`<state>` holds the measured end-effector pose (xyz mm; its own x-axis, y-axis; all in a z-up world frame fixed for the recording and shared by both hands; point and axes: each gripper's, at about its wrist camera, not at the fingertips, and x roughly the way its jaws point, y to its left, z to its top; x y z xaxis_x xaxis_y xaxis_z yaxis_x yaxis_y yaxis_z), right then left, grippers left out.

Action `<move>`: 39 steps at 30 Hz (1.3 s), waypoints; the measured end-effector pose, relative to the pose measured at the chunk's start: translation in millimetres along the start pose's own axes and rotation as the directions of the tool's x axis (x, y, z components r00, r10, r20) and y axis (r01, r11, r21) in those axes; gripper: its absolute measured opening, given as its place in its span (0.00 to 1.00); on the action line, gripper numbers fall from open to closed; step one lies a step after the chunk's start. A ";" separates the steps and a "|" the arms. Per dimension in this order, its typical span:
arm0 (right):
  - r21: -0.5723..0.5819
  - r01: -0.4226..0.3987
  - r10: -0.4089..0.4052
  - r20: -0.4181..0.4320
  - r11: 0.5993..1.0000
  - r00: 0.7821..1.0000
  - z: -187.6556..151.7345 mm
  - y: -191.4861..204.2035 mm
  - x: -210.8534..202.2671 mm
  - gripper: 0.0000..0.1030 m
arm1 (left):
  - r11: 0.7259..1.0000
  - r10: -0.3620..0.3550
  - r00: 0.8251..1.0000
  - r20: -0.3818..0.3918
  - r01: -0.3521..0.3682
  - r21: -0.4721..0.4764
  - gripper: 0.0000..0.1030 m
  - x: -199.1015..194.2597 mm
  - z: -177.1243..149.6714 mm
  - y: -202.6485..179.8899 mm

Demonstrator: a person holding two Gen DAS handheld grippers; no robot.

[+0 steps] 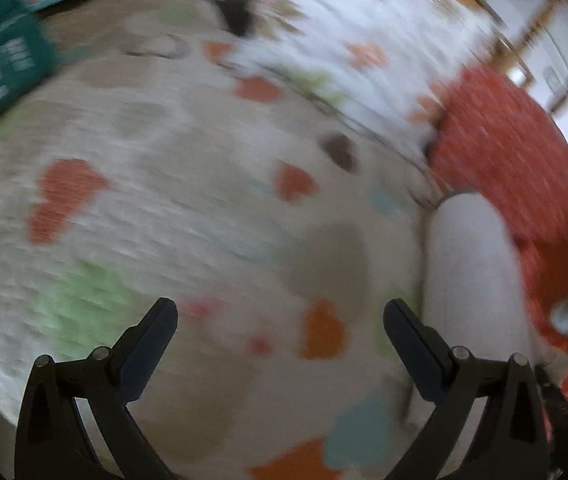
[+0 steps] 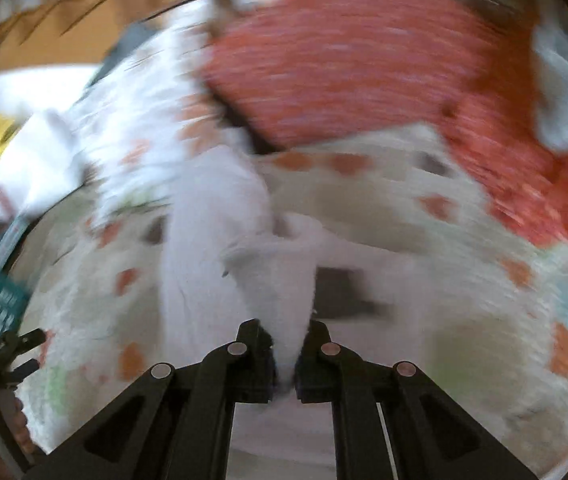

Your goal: Fold small clothes

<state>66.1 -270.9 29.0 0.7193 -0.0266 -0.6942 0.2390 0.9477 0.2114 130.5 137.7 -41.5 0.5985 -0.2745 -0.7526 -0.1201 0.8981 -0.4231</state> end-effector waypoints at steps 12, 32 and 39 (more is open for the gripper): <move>0.092 -0.005 0.027 -0.240 0.996 0.970 -56.8 -83.5 27.3 0.31 | 0.945 -0.143 0.975 -0.167 0.185 0.270 0.99 66.0 -66.6 -140.5; -0.023 -0.103 0.097 -0.200 0.994 0.975 -92.4 -44.0 19.7 0.49 | 0.917 0.008 0.962 0.274 -0.116 0.381 1.00 -17.2 -144.7 -128.2; -0.085 -0.124 0.104 -0.206 0.989 0.973 -63.3 -11.0 61.3 0.49 | 0.922 0.083 0.981 0.173 -0.142 0.361 1.00 6.8 -146.0 -112.5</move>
<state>66.2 -262.8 -59.4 0.5905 0.1381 -0.7951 0.0920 0.9673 0.2363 32.4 -15.3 -72.7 0.7149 -0.1355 -0.6860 0.0906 0.9907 -0.1013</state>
